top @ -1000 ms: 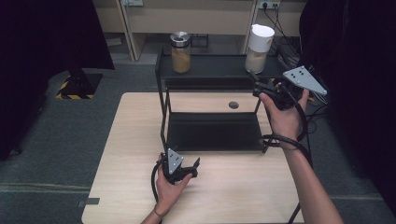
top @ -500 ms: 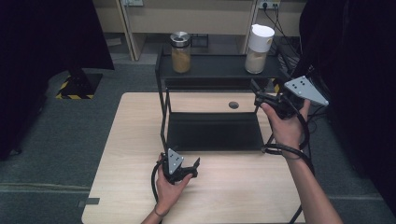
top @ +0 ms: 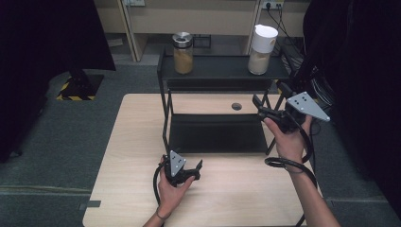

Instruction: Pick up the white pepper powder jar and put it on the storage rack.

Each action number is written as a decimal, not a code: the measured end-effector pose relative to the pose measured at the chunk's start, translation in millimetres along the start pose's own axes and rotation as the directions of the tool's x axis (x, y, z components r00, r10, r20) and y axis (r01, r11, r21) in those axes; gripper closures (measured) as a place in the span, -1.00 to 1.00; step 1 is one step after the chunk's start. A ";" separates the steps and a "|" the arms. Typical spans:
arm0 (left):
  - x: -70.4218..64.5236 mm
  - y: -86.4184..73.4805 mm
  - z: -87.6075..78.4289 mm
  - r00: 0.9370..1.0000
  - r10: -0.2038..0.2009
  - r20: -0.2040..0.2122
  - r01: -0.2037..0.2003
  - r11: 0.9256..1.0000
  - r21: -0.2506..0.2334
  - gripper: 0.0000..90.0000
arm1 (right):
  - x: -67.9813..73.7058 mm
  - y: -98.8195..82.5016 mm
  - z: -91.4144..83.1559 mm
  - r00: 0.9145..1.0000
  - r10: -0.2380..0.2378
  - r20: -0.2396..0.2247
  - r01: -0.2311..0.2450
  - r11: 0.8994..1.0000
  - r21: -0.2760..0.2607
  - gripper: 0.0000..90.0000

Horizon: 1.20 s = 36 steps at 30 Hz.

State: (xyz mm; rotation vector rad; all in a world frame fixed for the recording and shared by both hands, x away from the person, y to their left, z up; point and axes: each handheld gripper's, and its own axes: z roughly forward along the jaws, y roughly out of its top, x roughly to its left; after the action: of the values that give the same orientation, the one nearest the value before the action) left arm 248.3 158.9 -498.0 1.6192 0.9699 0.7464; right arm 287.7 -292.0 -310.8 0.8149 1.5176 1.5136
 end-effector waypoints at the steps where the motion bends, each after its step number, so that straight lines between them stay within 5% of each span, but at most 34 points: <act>1: 0.0 0.0 -0.1 1.000 0.000 0.000 0.000 1.000 0.000 -0.96 | 0.5 -1.6 -1.0 1.000 0.001 -0.003 -0.001 1.000 0.002 -0.86; 27: -0.5 -0.7 -0.1 1.000 0.000 0.000 0.000 1.000 -0.004 -0.96 | 15.7 -86.0 -23.6 0.995 0.098 -0.023 -0.095 0.989 0.113 -0.87; 36: -0.7 -0.7 0.0 1.000 0.002 0.001 -0.002 1.000 -0.004 -0.96 | 14.7 -86.1 -28.1 0.994 0.105 -0.033 -0.102 0.990 0.101 -0.89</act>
State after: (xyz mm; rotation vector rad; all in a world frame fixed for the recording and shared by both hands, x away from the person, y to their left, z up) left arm 247.8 158.4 -498.6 1.6169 0.9659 0.7483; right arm 265.2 -297.6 -399.6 0.9401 1.6109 1.5465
